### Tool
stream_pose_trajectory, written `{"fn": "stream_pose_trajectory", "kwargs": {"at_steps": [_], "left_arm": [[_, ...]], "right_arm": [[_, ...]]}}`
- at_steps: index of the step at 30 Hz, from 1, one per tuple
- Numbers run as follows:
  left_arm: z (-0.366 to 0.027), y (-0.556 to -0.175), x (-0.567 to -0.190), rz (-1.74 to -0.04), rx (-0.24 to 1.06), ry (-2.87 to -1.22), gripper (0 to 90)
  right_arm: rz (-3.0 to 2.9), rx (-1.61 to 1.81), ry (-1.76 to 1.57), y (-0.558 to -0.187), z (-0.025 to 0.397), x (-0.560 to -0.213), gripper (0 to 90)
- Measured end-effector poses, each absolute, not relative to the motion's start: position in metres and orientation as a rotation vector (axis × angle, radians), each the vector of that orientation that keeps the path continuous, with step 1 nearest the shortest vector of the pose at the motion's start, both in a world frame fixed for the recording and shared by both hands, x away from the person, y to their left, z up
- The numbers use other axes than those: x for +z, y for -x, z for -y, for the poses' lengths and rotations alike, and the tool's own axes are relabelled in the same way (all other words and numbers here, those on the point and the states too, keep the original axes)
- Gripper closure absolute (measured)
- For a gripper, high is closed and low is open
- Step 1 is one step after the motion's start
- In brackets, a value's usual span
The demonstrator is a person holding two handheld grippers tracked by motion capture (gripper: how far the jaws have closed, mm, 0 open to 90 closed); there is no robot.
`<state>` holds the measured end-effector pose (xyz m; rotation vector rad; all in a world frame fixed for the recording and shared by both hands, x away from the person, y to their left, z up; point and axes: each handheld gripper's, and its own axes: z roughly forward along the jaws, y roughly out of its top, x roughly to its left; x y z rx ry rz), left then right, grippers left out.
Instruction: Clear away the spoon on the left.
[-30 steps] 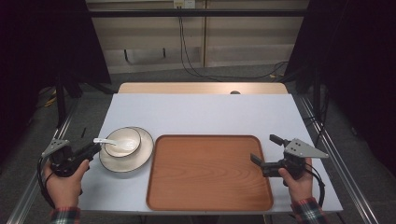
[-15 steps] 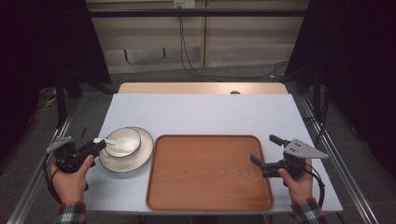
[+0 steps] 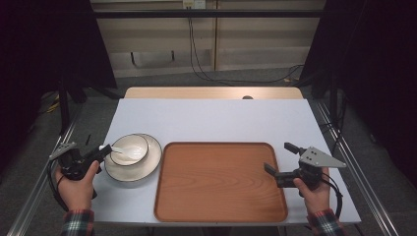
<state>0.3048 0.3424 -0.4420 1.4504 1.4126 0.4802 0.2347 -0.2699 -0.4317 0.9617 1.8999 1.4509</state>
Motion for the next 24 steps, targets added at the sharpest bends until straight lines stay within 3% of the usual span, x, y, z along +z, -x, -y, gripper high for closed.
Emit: {"fn": "stream_pose_trajectory", "kwargs": {"at_steps": [24], "left_arm": [[-0.31, -0.319, -0.414, -1.276, 0.456, -1.366, 77.2]], "right_arm": [[-1.895, 1.462, -0.956, -0.234, 0.272, -0.43, 0.3]]}}
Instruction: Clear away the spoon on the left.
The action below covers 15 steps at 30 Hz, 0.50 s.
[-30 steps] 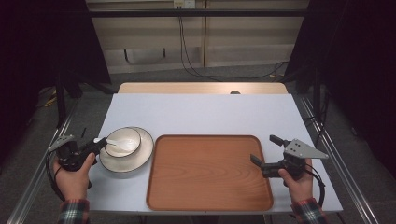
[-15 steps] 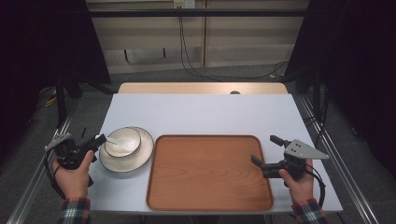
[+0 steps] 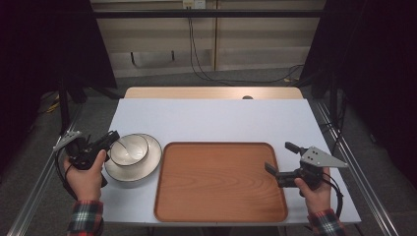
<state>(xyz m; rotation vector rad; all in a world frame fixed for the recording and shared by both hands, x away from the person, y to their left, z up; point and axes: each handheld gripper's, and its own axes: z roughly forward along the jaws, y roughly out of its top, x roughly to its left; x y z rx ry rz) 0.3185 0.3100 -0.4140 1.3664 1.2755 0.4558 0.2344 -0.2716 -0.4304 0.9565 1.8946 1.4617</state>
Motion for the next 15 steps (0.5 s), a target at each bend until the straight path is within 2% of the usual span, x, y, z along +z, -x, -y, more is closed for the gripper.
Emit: {"fn": "stream_pose_trajectory", "kwargs": {"at_steps": [4, 15], "left_arm": [[-0.3062, -0.3221, -0.4163, -1.253, 0.438, -1.36, 81.2], [-0.3018, -0.3254, -0.4167, -1.234, 0.42, -1.345, 83.0]], "right_arm": [[-1.892, 1.465, -0.961, -0.2339, 0.2714, -0.4302, 0.3], [-1.891, 1.465, -0.962, -0.2338, 0.2715, -0.43, 0.3]]}}
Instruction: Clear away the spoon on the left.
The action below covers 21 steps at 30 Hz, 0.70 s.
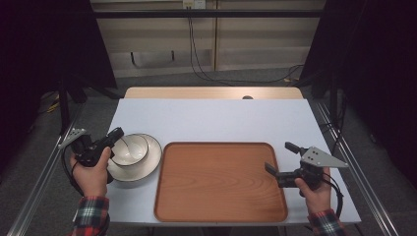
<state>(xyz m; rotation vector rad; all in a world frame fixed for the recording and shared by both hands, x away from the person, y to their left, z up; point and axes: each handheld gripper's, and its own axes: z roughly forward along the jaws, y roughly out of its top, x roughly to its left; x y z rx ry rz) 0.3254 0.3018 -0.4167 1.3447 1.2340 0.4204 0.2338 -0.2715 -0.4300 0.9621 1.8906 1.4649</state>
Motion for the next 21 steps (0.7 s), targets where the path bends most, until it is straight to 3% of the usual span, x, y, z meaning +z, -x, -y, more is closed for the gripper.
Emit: {"fn": "stream_pose_trajectory", "kwargs": {"at_steps": [21], "left_arm": [[-0.298, -0.3263, -0.4093, -1.211, 0.374, -1.334, 85.3]], "right_arm": [[-1.896, 1.467, -0.958, -0.2335, 0.272, -0.4296, 0.3]]}}
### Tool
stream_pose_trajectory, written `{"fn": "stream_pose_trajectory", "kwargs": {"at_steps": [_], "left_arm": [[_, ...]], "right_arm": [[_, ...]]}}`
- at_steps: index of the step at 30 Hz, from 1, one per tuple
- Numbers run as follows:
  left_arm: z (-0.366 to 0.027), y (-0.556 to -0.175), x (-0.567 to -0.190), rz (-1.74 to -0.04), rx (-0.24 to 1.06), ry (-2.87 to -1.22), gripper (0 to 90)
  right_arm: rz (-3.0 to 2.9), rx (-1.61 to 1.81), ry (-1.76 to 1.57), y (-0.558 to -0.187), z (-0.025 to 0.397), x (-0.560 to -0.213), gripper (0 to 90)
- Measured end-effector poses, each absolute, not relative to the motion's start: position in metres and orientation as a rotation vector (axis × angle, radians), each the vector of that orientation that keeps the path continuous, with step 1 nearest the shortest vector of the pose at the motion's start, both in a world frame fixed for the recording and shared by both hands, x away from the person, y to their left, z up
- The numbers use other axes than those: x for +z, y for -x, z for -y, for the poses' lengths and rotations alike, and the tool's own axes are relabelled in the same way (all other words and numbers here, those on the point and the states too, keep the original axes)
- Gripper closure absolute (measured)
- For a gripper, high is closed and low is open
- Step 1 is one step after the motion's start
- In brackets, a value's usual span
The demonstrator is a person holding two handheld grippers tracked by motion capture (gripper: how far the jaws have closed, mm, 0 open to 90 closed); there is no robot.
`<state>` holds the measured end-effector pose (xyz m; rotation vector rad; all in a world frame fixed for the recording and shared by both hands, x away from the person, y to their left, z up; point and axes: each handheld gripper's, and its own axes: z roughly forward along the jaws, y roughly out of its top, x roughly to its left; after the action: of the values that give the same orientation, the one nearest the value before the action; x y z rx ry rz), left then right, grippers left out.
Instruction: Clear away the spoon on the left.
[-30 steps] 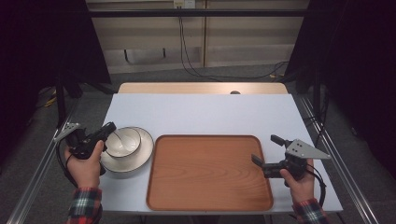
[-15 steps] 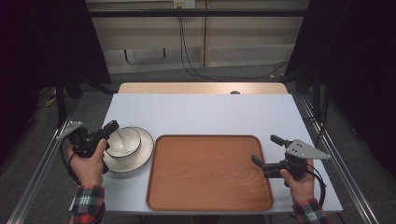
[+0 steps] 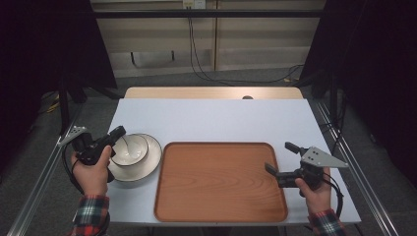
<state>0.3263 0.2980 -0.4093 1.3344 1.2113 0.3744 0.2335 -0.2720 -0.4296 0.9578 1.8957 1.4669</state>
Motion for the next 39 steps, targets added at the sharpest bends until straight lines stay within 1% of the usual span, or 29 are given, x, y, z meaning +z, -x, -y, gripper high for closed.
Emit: {"fn": "stream_pose_trajectory", "kwargs": {"at_steps": [1, 2, 3, 4, 28, 39], "left_arm": [[-0.298, -0.326, -0.408, -1.213, 0.393, -1.34, 85.3], [-0.299, -0.326, -0.406, -1.202, 0.373, -1.345, 85.3], [-0.299, -0.326, -0.405, -1.21, 0.387, -1.346, 85.3], [-0.299, -0.326, -0.401, -1.196, 0.37, -1.349, 85.3], [-0.286, -0.329, -0.359, -1.117, 0.356, -1.414, 85.3], [-0.277, -0.333, -0.34, -1.076, 0.329, -1.43, 85.4]], "right_arm": [[-1.896, 1.467, -0.958, -0.233, 0.272, -0.43, 0.3], [-1.895, 1.471, -0.955, -0.234, 0.272, -0.43, 0.3], [-1.895, 1.471, -0.955, -0.234, 0.272, -0.43, 0.3], [-1.895, 1.468, -0.957, -0.233, 0.272, -0.43, 0.3], [-1.893, 1.463, -0.958, -0.233, 0.272, -0.429, 0.1], [-1.893, 1.463, -0.964, -0.233, 0.272, -0.429, 0.1]]}}
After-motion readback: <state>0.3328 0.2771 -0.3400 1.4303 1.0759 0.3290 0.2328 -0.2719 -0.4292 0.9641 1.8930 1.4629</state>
